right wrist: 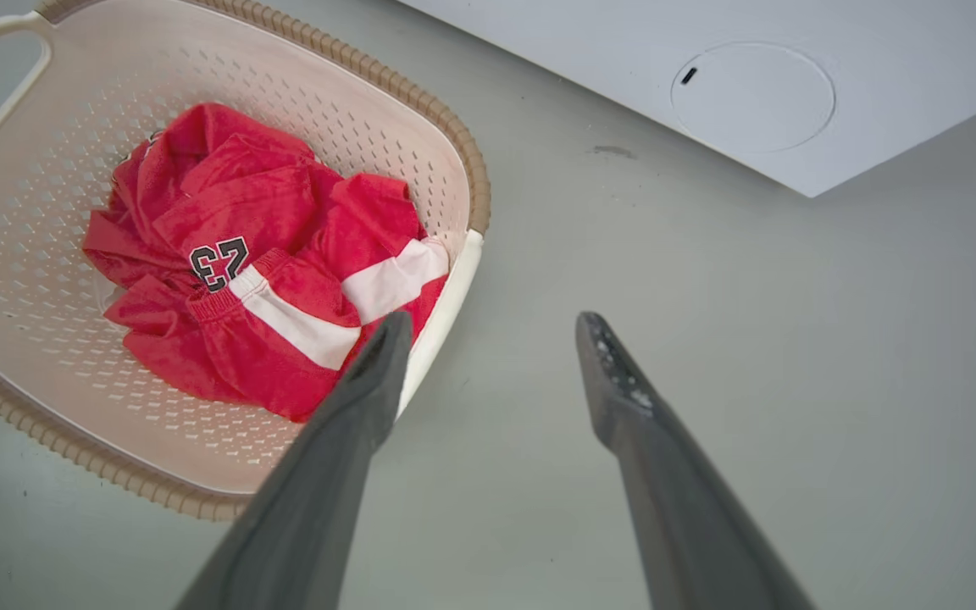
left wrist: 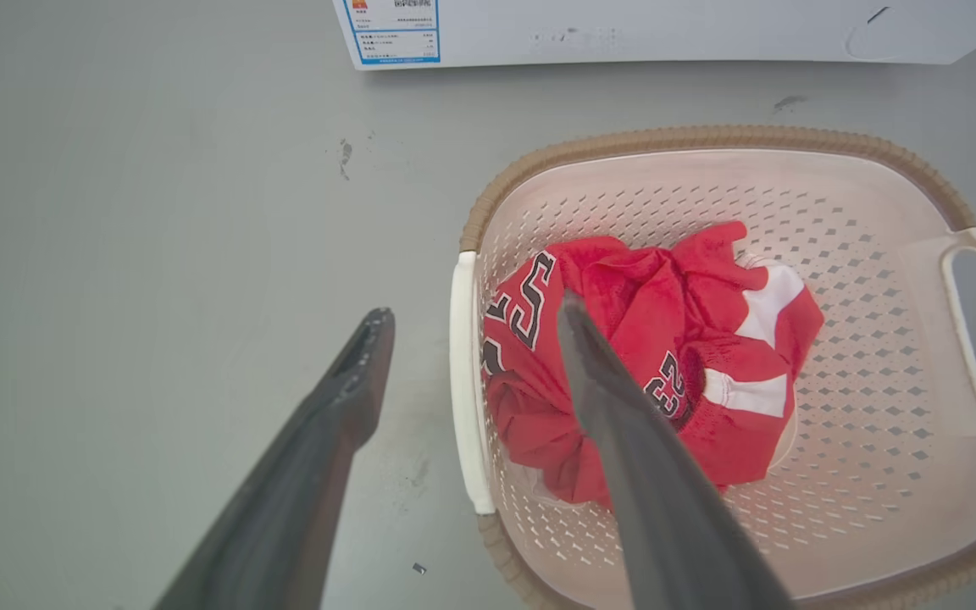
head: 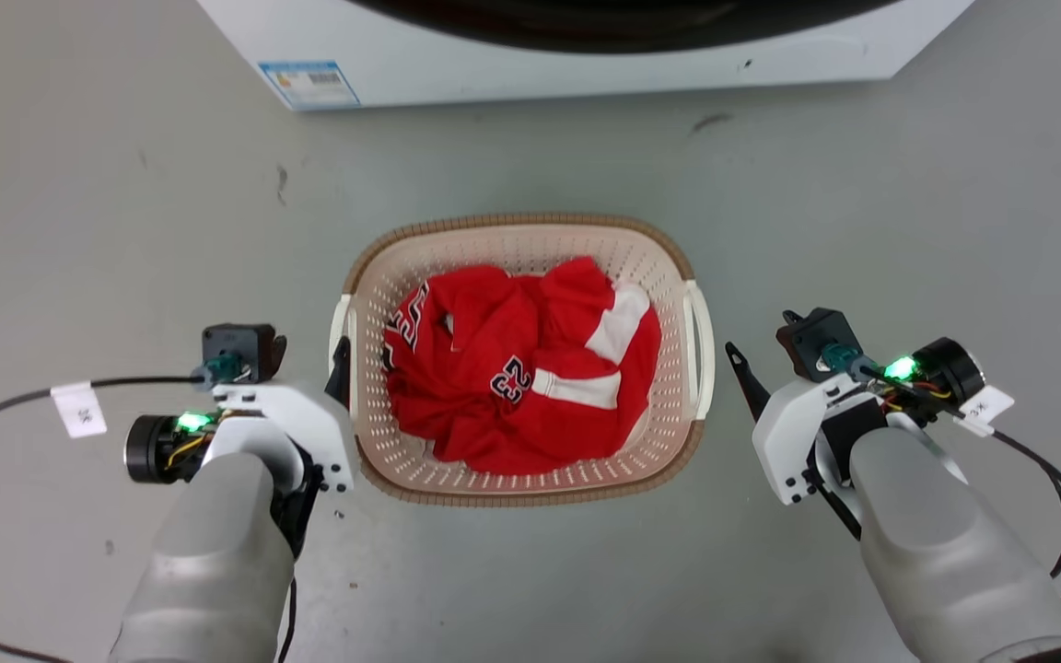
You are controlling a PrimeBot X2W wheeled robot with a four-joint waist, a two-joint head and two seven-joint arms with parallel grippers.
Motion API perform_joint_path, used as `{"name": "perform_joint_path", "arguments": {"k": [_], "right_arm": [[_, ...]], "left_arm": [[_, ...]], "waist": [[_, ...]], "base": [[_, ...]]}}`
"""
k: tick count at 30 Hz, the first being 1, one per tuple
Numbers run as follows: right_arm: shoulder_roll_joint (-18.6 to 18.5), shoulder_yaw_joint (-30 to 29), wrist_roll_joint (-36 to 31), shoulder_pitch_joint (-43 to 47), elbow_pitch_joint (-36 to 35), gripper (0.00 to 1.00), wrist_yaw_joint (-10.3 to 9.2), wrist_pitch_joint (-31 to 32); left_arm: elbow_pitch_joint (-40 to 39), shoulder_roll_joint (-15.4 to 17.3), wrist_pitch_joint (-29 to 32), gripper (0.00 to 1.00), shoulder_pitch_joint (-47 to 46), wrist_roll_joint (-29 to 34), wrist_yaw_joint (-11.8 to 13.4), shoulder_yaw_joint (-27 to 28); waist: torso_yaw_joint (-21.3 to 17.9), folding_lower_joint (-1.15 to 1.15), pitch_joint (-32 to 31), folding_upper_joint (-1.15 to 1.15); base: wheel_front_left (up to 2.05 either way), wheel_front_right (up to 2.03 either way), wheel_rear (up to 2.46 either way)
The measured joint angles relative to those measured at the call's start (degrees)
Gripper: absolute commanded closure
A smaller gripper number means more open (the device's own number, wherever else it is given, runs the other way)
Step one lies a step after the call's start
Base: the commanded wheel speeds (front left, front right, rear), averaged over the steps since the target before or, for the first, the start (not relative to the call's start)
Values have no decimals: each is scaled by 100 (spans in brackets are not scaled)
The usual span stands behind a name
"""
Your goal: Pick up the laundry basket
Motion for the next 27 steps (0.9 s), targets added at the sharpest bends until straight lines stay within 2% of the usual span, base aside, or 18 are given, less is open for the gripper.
{"name": "perform_joint_path", "arguments": {"k": [6,19,27], "right_arm": [[0,125,85,-381,367,0,0,56],[1,543,479,-772,581,0,0,354],[1,476,513,-973,633,0,0,452]], "left_arm": [[352,-35,93,0,-392,-258,-4,-383],[609,34,104,0,-803,-692,-4,-733],[661,-1,109,0,-962,-869,-4,-1005]], "waist": [[60,0,482,0],[240,0,1233,0],[301,0,1549,0]], "base": [[0,0,0],[0,0,0],[0,0,0]]}}
